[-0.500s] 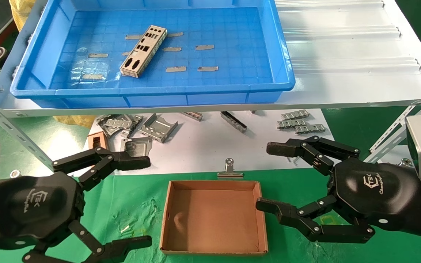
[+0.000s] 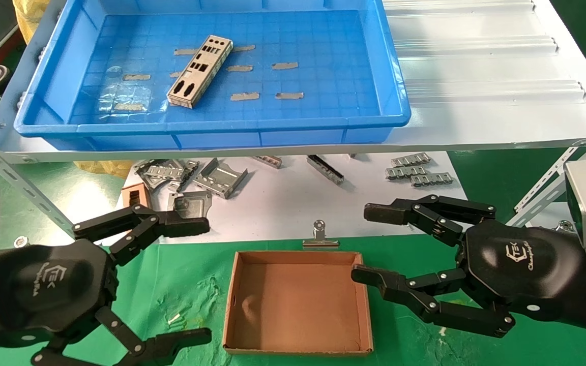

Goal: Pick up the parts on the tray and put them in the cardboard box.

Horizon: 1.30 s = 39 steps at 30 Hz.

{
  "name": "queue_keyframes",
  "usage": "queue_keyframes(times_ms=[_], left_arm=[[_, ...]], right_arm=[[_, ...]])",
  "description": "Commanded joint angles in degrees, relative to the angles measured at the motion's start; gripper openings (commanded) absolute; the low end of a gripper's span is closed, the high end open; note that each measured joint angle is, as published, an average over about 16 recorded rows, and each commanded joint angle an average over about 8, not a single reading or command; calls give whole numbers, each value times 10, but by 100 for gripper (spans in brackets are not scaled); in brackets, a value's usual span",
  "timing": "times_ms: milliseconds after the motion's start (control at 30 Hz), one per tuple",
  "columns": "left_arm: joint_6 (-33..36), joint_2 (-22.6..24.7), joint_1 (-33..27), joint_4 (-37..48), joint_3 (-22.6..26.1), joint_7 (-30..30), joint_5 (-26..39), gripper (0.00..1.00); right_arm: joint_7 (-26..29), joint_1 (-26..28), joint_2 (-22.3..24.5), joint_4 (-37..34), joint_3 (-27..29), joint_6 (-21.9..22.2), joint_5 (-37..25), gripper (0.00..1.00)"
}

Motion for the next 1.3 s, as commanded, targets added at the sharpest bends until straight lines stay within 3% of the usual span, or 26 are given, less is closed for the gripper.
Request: queue_keyframes(times_ms=[33,1300], left_arm=[[0,0,0,0,0,0,0,100],[0,0,0,0,0,0,0,100]], right_arm=[[0,0,0,0,0,0,0,100],[0,0,0,0,0,0,0,100]])
